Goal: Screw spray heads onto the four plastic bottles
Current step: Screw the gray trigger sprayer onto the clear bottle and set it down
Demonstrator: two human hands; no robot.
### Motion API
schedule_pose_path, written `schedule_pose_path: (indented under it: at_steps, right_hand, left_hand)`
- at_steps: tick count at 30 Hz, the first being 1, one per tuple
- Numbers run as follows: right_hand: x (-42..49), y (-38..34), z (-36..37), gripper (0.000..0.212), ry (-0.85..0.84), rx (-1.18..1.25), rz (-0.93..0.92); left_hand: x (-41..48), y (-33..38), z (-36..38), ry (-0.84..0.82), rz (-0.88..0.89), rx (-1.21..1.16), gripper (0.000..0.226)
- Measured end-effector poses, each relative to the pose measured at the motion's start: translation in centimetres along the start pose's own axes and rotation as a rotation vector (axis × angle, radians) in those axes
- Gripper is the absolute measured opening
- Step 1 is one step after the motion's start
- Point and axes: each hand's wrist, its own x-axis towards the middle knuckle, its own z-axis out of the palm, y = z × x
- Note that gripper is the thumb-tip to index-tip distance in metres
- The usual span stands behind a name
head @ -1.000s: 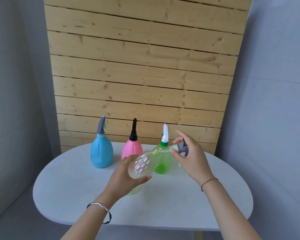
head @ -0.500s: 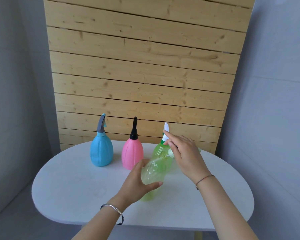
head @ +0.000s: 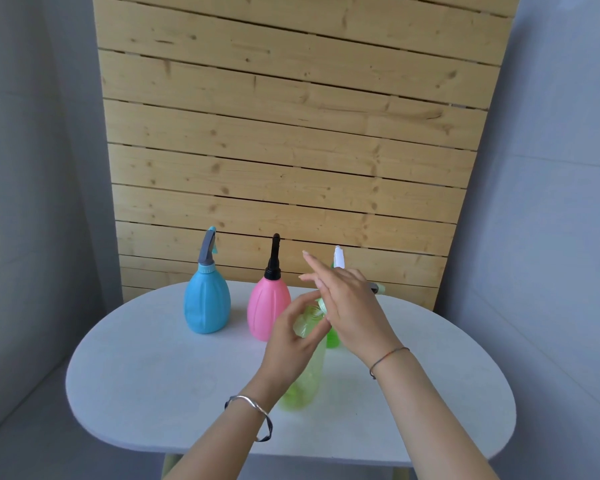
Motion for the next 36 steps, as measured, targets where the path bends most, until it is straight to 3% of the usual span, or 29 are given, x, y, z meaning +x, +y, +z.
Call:
schedule_pose_path:
  at_steps: [6, 10, 14, 16, 18, 20, 23, 28, 33, 36]
  right_hand:
    - [0.1, -0.5, 0.3, 0.048, 0.075, 0.062, -0.045]
    - [-0.8, 1.4, 0.6, 0.079, 0.279, 0.138, 0.103]
    - [-1.5, 2.0, 0.8, 0.101, 0.341, 0.758, 0.536]
    - [-1.6, 2.6, 1.2, 0.09, 0.22, 1.084, 0.678]
    - [-1.9, 2.7, 1.9, 0.064, 0.059, 1.213, 0.659]
    - [-1.9, 2.2, 2.4, 0.043, -0.004, 1.216, 0.64]
    - [-1.7, 1.9, 2.6, 0.045, 0.039, 1.171, 0.636]
    - [-1.5, 2.5, 2.2, 0.014, 0.119, 1.008, 0.558]
    - [-1.2, 2.4, 2.1, 0.01, 0.111, 0.889, 0.463]
    - [-1.2, 2.0, 2.7, 0.012, 0.088, 0.88, 0.444]
  left_hand:
    - [0.5, -0.1, -0.4, 0.005, 0.017, -0.062, 0.017]
    - [0.4, -0.2, -1.2, 0.093, -0.029, -0.088, 0.015]
    - [0.4, -0.1, -1.2, 0.096, -0.04, -0.106, 0.02]
    - [0.3, -0.1, -1.1, 0.082, -0.034, -0.125, 0.022]
    - [0.2, -0.1, -1.0, 0.067, -0.032, -0.128, 0.022]
    - [0.2, -0.1, -1.1, 0.046, -0.025, -0.118, 0.022]
    - [0.2, -0.4, -1.6, 0.002, -0.044, -0.102, 0.031]
    - [-0.2, -0.5, -2.2, -0.035, -0.037, -0.029, 0.039]
    - [-0.5, -0.5, -1.9, -0.068, -0.053, 0.028, 0.033]
    - [-0.6, -0.5, -2.0, -0.116, -0.05, 0.055, 0.042]
